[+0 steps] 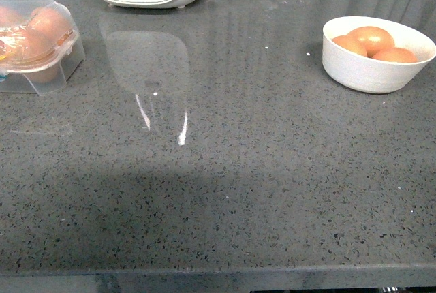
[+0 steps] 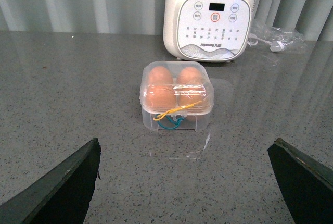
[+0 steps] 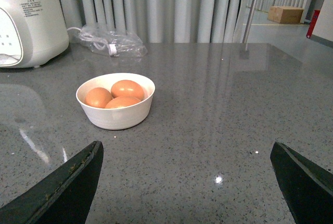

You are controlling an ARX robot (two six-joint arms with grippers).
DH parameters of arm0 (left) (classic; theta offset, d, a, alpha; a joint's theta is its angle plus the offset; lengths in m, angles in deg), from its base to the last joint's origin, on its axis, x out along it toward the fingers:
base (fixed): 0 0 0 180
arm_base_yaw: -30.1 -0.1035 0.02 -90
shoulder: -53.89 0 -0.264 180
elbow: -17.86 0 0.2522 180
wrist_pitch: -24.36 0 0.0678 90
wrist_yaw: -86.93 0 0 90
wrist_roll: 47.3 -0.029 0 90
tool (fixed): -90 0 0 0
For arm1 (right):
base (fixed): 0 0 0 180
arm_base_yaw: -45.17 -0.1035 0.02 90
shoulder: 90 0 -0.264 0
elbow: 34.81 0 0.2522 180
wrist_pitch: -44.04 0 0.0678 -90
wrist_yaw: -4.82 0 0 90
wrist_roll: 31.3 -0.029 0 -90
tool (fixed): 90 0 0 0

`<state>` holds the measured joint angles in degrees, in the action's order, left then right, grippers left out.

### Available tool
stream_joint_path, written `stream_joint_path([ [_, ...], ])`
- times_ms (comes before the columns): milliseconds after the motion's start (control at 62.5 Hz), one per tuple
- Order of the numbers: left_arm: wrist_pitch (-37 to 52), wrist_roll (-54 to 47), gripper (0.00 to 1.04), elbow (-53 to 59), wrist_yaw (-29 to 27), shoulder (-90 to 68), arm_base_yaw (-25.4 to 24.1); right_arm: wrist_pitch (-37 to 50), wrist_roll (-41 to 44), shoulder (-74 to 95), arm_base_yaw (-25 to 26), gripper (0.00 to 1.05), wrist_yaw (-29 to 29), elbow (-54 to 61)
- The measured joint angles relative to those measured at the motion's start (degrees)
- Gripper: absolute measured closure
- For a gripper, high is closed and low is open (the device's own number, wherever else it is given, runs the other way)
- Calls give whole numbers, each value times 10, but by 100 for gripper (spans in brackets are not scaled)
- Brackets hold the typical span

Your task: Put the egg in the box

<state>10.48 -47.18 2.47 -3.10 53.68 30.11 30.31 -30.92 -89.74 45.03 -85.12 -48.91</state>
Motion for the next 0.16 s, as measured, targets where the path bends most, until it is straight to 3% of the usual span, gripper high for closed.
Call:
stream_joint_path([
  [160,0,0,7,0,0,0,0,0,0,0,0,7,0,0],
])
